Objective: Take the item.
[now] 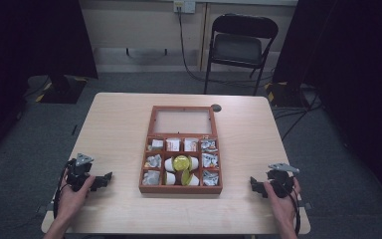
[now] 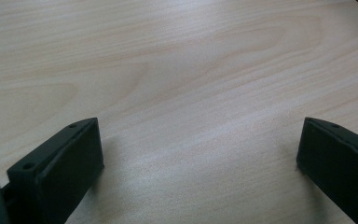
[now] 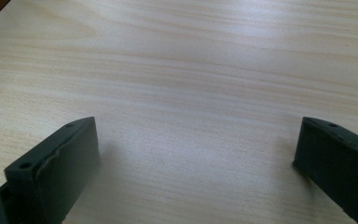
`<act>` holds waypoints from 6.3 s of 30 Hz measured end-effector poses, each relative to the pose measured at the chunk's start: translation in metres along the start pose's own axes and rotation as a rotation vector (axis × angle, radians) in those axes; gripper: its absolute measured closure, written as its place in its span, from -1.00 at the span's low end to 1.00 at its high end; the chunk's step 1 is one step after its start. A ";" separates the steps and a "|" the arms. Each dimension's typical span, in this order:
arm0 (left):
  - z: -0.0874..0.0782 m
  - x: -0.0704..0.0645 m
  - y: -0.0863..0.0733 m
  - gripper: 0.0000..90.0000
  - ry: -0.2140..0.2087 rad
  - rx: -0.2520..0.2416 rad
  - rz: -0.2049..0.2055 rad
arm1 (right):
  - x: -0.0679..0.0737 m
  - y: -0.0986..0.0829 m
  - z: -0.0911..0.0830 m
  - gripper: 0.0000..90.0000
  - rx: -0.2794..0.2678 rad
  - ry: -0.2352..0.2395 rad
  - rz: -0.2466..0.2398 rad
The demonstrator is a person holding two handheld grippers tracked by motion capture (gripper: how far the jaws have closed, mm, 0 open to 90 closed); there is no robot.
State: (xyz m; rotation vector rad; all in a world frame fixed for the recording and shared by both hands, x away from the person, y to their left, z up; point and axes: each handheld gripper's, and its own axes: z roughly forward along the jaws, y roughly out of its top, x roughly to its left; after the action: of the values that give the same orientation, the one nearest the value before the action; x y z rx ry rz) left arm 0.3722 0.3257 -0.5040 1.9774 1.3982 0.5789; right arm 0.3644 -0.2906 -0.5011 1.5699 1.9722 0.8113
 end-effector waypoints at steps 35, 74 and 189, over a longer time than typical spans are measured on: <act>0.000 0.000 0.000 -1.00 -0.001 0.000 0.001 | 0.019 0.015 -0.017 -0.40 -0.099 0.111 -0.032; 0.000 0.000 0.000 -1.00 -0.003 -0.002 0.001 | 0.079 0.053 -0.030 -0.05 -0.172 0.317 -0.125; 0.000 0.000 0.000 -1.00 -0.003 0.000 0.005 | 0.214 0.076 0.027 -0.07 0.083 0.537 -0.379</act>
State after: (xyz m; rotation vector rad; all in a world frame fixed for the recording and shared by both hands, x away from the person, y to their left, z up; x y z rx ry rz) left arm 0.3715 0.3258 -0.5039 1.9815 1.3921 0.5783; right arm 0.3887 -0.0657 -0.4684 1.0238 2.6030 1.0739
